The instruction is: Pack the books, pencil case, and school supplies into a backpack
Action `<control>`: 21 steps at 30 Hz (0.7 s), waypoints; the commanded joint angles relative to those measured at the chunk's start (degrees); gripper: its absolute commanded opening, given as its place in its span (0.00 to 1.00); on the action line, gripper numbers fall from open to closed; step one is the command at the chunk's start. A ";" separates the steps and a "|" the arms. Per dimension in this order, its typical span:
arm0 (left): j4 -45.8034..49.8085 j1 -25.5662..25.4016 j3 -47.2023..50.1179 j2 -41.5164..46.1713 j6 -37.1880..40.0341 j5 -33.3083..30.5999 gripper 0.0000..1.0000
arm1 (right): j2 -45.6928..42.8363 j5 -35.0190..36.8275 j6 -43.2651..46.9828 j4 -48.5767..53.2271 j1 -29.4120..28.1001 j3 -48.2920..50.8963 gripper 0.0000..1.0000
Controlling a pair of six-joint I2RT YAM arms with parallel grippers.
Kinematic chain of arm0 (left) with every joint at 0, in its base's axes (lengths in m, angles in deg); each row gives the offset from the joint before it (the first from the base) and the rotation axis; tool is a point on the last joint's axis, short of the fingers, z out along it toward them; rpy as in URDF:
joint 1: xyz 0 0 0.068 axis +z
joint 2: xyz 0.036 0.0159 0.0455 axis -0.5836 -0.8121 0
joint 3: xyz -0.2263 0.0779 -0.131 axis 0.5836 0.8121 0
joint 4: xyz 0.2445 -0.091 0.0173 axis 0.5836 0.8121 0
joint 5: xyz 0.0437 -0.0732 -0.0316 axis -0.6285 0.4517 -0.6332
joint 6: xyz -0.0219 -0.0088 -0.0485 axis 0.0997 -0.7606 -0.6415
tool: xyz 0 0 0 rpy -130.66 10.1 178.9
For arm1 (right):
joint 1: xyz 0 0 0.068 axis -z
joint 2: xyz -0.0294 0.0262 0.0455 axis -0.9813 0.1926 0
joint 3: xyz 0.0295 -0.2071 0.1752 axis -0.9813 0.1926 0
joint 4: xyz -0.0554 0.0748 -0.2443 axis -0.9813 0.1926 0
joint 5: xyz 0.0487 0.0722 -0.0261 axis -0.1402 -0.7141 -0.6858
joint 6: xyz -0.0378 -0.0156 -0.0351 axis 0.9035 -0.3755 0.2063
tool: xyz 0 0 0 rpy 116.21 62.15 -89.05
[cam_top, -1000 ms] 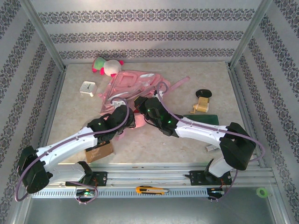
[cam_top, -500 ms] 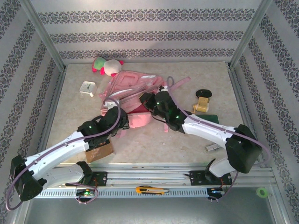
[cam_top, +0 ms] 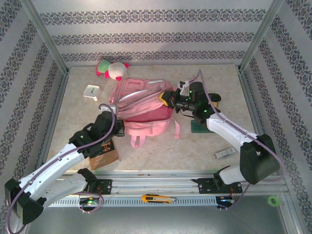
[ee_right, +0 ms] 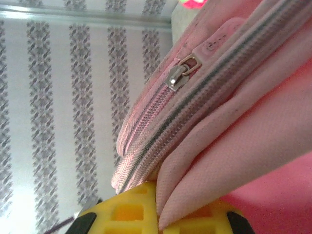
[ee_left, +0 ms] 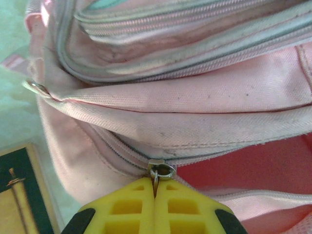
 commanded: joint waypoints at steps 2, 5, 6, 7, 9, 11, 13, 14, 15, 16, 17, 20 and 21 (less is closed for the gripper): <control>-4.04 4.58 3.55 1.67 8.13 5.60 0.00 | -1.05 -21.13 1.34 -4.29 5.57 -3.32 0.00; -7.19 6.61 4.75 1.68 12.87 10.21 0.00 | 0.32 -27.88 2.20 -3.90 9.36 -4.58 0.00; -8.08 7.28 4.94 1.59 13.94 11.37 0.00 | 0.32 -28.71 2.83 -3.44 10.61 -4.78 0.00; -9.14 8.15 5.12 1.37 14.70 13.21 0.00 | 0.27 -28.67 4.17 -1.95 12.18 -4.94 0.00; -10.93 8.87 4.69 0.86 15.55 17.67 0.00 | 0.17 -28.05 8.45 2.91 14.62 -6.03 0.00; -12.85 8.88 4.39 0.31 15.22 21.83 0.00 | 0.77 -27.49 12.22 7.50 15.16 -7.53 0.00; -14.62 8.83 4.61 -0.08 14.72 24.85 0.00 | 1.54 -26.95 14.83 10.06 15.07 -8.25 0.00; -15.32 8.82 4.71 -0.17 14.90 25.95 0.00 | 2.03 -26.86 16.35 11.65 15.16 -8.54 0.00; -15.83 8.85 4.81 -0.26 15.24 26.74 0.00 | 2.38 -26.74 18.23 13.51 15.36 -8.91 0.08; -16.32 8.79 4.90 -0.29 15.38 27.67 0.00 | 2.46 -26.10 20.19 15.38 15.41 -9.21 0.19; -16.80 8.90 4.90 -0.45 15.79 29.04 0.00 | 2.21 -24.68 23.00 17.78 15.66 -9.47 0.36; -18.77 8.79 4.65 -1.40 15.26 32.16 0.00 | -0.72 -14.71 36.53 33.87 16.22 -12.05 0.59; -19.57 8.83 4.55 -1.92 14.69 32.54 0.00 | -2.13 -8.44 42.50 42.73 16.06 -13.99 0.60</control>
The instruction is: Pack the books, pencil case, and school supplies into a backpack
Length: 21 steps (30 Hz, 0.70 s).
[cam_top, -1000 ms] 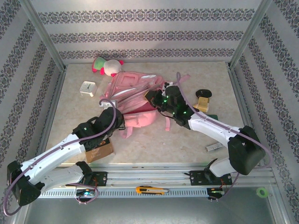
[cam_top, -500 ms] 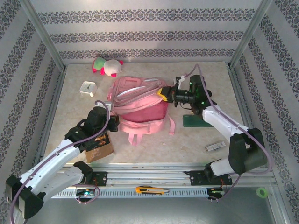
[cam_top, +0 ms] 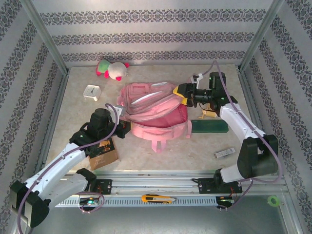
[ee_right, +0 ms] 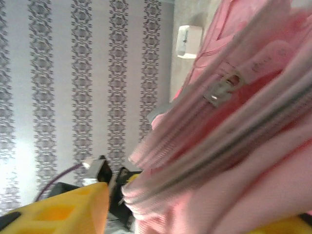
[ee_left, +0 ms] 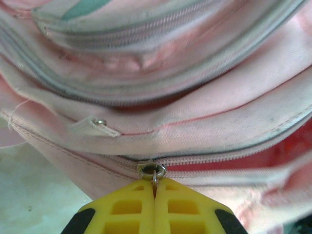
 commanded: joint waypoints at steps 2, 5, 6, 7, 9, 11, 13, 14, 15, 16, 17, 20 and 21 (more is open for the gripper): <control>-8.29 0.57 -0.63 -1.80 0.19 5.76 0.00 | -6.67 24.09 28.14 30.82 0.15 -6.85 0.64; -8.81 0.52 -1.42 -3.93 -0.12 6.50 0.00 | -11.68 34.30 35.60 38.64 -0.10 -6.14 0.67; -8.92 0.57 -1.65 -4.51 -0.03 6.82 0.00 | -13.54 36.11 37.84 40.14 -0.53 -5.82 0.68; -9.13 0.53 -1.61 -4.91 -0.12 6.91 0.00 | -14.50 37.26 38.88 40.89 -1.00 -5.88 0.68; -9.73 0.59 -1.65 -5.43 -0.47 7.01 0.00 | -16.43 39.78 41.93 41.96 -3.26 -6.69 0.69; -10.04 0.53 -1.86 -5.72 -0.51 7.62 0.00 | -17.40 39.60 46.00 41.09 -6.96 -7.61 0.69; -9.71 0.57 -2.27 -5.80 -0.45 8.32 0.00 | -17.76 41.80 51.24 38.08 -13.54 -7.71 0.71; -9.50 0.55 -2.45 -5.74 -0.23 8.67 0.00 | -17.36 42.73 55.09 36.04 -17.70 -7.49 0.72; -9.25 0.56 -2.52 -5.60 0.07 9.15 0.00 | -16.60 42.94 59.44 33.92 -21.64 -7.24 0.73; -9.17 0.59 -2.64 -5.60 0.37 9.45 0.00 | -15.49 42.51 63.29 32.23 -24.55 -7.14 0.74; -9.03 0.52 -2.67 -5.64 0.59 9.84 0.00 | -13.81 42.03 67.60 30.69 -27.31 -7.38 0.74; -9.27 0.54 -3.08 -5.73 0.66 11.40 0.00 | -7.39 40.74 74.00 27.29 -31.44 -9.62 0.75; -9.41 0.55 -3.22 -5.82 0.44 11.75 0.00 | -5.14 39.70 74.72 26.46 -31.57 -10.67 0.75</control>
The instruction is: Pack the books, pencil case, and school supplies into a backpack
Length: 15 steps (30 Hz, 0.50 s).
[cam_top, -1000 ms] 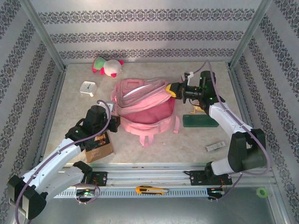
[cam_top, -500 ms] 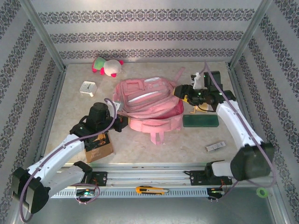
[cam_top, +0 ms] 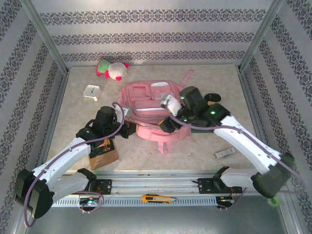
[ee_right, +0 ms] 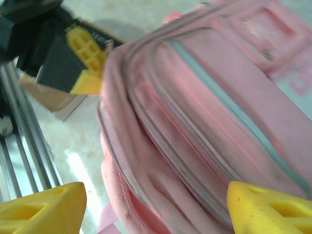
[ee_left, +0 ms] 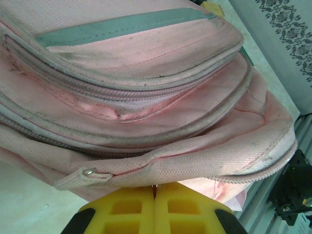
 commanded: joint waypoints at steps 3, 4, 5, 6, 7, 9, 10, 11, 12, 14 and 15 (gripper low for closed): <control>-5.47 0.59 -3.47 0.70 0.34 3.65 0.00 | 9.60 -3.30 13.04 -5.12 -1.12 -5.38 0.76; -5.38 0.55 -3.56 0.67 0.25 3.57 0.00 | 10.55 -4.68 13.68 -5.16 -1.17 -5.82 0.76; -5.35 0.53 -3.68 0.59 0.16 3.53 0.00 | 11.48 -6.67 14.59 -5.01 -1.28 -6.22 0.76; -5.39 0.56 -3.80 0.46 0.08 3.48 0.00 | 12.04 -8.56 15.22 -4.97 -1.29 -6.27 0.76; -5.34 0.55 -3.96 0.41 0.07 3.63 0.00 | 12.72 -9.86 15.84 -4.65 -1.35 -6.27 0.76; -5.37 0.53 -4.30 0.24 -0.21 3.61 0.00 | 13.84 -13.88 19.20 -1.92 -1.30 -6.44 0.74; -5.60 0.53 -4.27 0.11 -0.39 3.44 0.00 | 14.17 -15.15 20.49 -0.63 -1.37 -6.54 0.74; -5.64 0.59 -4.34 0.06 -0.57 3.26 0.00 | 14.39 -15.55 20.93 -0.34 -1.31 -6.18 0.73; -5.76 0.55 -4.35 -0.05 -0.80 3.28 0.00 | 14.49 -15.15 21.08 -0.59 -1.37 -5.73 0.72; -5.95 0.58 -4.50 -0.23 -0.90 3.47 0.00 | 14.72 -11.14 21.86 -1.43 -1.44 -5.03 0.52; -5.61 0.58 -4.57 -0.33 -0.75 3.03 0.00 | 14.77 -7.15 21.77 -2.49 -1.31 -4.56 0.33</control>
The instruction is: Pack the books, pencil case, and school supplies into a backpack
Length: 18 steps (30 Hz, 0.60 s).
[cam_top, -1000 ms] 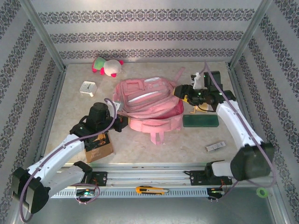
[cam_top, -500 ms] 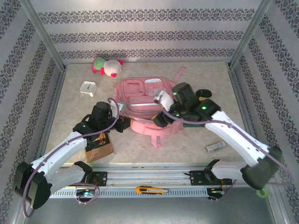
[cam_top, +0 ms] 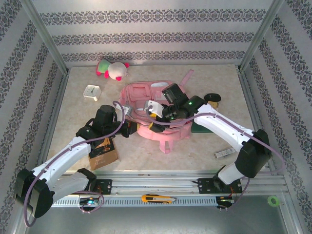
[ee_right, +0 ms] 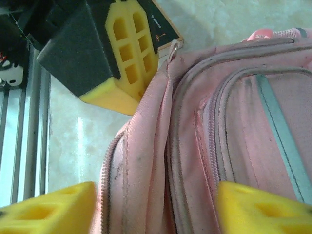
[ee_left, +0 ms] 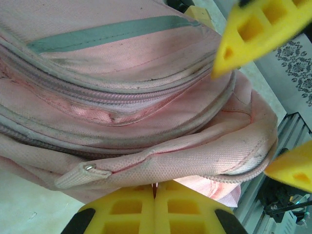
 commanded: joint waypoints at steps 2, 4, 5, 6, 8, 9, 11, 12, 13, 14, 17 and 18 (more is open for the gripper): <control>-2.67 0.58 -3.81 0.03 0.97 -1.62 0.00 | 0.26 5.52 4.69 0.34 0.43 0.08 0.07; 1.93 0.66 -4.59 -0.80 1.96 -9.61 0.00 | -1.54 -1.72 9.62 4.32 1.94 -0.58 0.00; 4.67 0.67 -5.19 -1.66 2.12 -14.07 0.00 | -2.90 -7.53 14.18 6.52 3.09 -0.51 0.00; 6.47 1.05 -5.73 -2.71 2.38 -16.58 0.00 | -4.23 -11.26 15.63 6.71 4.10 0.15 0.00; 7.21 2.63 -5.77 -4.65 3.10 -16.88 0.00 | -5.84 -15.20 18.93 7.72 5.43 0.70 0.00; 6.54 3.61 -5.38 -5.63 3.48 -16.53 0.00 | -6.31 -15.82 21.17 9.21 5.76 0.61 0.00; 4.23 5.32 -4.90 -7.60 4.23 -15.58 0.00 | -6.36 -15.11 24.63 12.38 5.82 -0.15 0.00; 2.58 6.22 -4.61 -8.65 4.61 -15.23 0.00 | -6.15 -14.70 26.22 14.36 5.86 -0.94 0.00; 1.34 7.04 -4.72 -9.79 5.33 -14.94 0.00 | -5.91 -14.49 27.66 16.34 5.90 -1.68 0.00; 0.36 7.59 -4.85 -10.77 6.28 -14.96 0.00 | -5.90 -14.31 28.47 17.63 6.08 -2.17 0.00; -2.18 10.22 -6.16 -14.62 8.13 -16.09 0.00 | -6.34 -14.92 29.73 18.95 6.67 -2.65 0.00; -3.27 11.29 -6.52 -16.01 8.50 -16.41 0.00 | -6.59 -15.54 30.06 19.08 6.94 -2.69 0.00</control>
